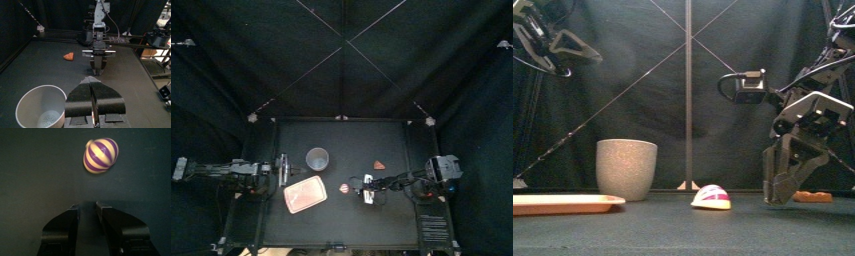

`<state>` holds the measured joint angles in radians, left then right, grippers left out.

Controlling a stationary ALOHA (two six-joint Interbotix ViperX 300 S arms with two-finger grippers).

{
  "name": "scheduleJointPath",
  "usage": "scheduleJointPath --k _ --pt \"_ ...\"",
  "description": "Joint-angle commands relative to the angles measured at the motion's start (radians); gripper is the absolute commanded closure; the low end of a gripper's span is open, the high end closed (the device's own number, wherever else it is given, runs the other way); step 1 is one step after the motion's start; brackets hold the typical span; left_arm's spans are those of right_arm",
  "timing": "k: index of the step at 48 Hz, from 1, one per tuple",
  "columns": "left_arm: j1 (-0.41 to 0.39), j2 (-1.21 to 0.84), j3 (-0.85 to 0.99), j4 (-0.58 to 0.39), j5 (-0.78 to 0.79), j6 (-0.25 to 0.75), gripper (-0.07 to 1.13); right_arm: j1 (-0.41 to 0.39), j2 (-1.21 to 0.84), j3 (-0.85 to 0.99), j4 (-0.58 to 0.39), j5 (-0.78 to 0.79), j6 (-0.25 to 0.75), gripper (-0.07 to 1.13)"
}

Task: Pick the onion then place it on the pink plate
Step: Pick the onion

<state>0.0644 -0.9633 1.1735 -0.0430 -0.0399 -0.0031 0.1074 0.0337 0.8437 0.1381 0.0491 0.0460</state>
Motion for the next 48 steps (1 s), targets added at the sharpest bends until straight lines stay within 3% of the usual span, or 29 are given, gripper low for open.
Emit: scheduleJointPath --k 1,13,25,48 --pt "0.003 0.003 -0.011 -0.006 -0.006 0.000 1.00 0.003 -0.017 -0.032 -0.006 -0.005 -0.002 0.33" --pt "0.018 0.003 -0.005 -0.006 -0.005 0.002 1.00 -0.006 -0.015 -0.137 -0.021 0.006 0.000 0.30" --pt "0.020 0.000 0.006 -0.006 -0.005 0.000 1.00 -0.054 0.031 -0.207 -0.023 0.112 0.000 -0.01" --pt "0.032 -0.002 0.029 -0.006 -0.006 0.002 1.00 -0.100 0.163 -0.333 -0.077 0.158 0.000 0.00"
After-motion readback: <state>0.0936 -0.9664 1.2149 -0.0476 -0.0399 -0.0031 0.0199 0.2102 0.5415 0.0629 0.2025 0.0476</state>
